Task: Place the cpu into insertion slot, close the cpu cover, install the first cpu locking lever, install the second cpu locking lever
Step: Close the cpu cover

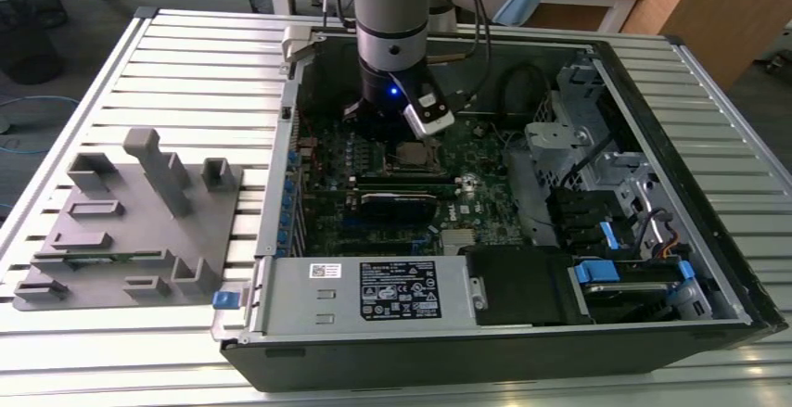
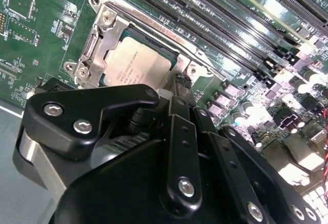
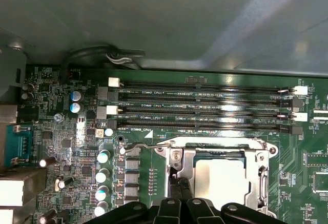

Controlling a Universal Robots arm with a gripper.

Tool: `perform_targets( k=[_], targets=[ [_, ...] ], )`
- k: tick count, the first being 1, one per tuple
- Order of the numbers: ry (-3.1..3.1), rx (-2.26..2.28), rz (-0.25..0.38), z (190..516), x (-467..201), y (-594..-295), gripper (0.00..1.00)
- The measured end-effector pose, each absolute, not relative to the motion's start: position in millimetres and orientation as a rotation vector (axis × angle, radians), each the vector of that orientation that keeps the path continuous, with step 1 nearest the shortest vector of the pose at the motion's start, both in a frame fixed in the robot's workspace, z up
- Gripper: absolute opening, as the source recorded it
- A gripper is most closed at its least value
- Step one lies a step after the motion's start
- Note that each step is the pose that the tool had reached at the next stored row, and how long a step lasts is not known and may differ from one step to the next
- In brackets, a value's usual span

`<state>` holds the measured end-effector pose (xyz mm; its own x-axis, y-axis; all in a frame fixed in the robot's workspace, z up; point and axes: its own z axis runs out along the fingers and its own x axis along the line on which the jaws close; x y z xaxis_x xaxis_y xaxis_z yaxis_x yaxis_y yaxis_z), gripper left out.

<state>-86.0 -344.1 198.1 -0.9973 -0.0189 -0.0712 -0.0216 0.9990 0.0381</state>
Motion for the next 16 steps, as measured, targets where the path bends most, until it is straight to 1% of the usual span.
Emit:
perform_targets(
  k=[16],
  targets=[
    [3.07, -0.031, 0.06, 206.6, -86.0, -344.1, 0.11]
  ],
)
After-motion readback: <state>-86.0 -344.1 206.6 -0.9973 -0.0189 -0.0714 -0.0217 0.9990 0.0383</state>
